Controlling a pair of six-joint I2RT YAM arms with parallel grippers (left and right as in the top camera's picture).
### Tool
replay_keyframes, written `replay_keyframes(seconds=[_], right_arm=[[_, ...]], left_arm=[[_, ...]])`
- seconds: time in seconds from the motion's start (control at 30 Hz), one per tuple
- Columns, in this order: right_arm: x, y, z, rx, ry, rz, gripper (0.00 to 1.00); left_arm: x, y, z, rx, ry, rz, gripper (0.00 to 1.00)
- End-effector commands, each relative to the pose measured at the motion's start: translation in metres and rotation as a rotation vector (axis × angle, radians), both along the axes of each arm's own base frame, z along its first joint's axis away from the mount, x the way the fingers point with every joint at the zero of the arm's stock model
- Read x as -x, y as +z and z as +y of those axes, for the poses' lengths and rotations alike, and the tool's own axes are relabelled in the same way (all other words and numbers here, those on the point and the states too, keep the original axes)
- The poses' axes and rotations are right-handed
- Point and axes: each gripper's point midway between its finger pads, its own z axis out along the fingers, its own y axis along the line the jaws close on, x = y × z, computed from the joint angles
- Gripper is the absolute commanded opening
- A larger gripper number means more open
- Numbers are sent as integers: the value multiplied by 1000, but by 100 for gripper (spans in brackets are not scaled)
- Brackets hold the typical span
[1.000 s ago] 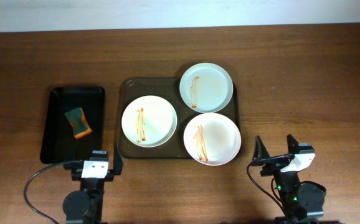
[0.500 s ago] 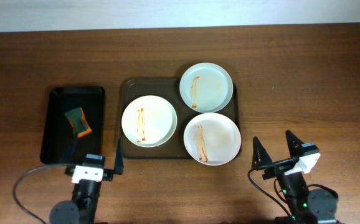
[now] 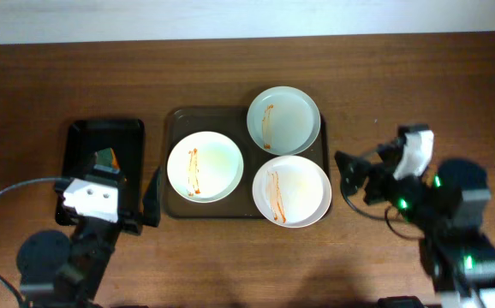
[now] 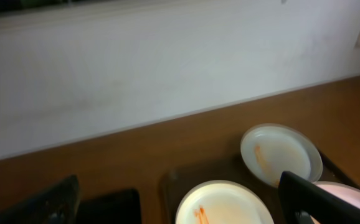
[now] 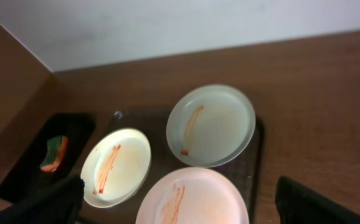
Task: Clean dirty plates on tray and stack at the side
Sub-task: 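Reach left gripper to the sponge and right gripper to the left plate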
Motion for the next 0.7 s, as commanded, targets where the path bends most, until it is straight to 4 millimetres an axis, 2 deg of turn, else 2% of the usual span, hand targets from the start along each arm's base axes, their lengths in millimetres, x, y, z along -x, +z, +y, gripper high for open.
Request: replay_keyframes(seconds=[0.0, 0.1, 0.17, 0.27, 0.33, 0.43, 0.5, 0.6, 0.67], right_arm=[[-23, 3, 18, -42, 91, 114, 98], [-54, -20, 24, -36, 106, 320, 98], [-67, -38, 29, 3, 98, 431, 98], [-73, -68, 44, 109, 102, 601, 98], [-75, -79, 67, 136, 163, 645, 98], [-88, -82, 92, 38, 147, 651, 98], [-94, -72, 116, -29, 229, 603, 98], [-101, -67, 137, 34, 249, 506, 99], [-99, -73, 155, 125, 208, 466, 97]], left_arm=[[-9, 12, 0, 14, 2, 58, 99], [-26, 9, 1, 39, 11, 207, 99], [-37, 1, 1, 40, 12, 326, 99], [-61, -12, 2, 31, 14, 498, 99], [-77, -28, 3, 38, 10, 616, 99], [-88, -56, -1, 50, -6, 740, 99], [-96, -81, -4, 69, -22, 831, 99], [-106, -109, -6, 77, -28, 918, 100], [-118, -125, -4, 84, -23, 951, 100]])
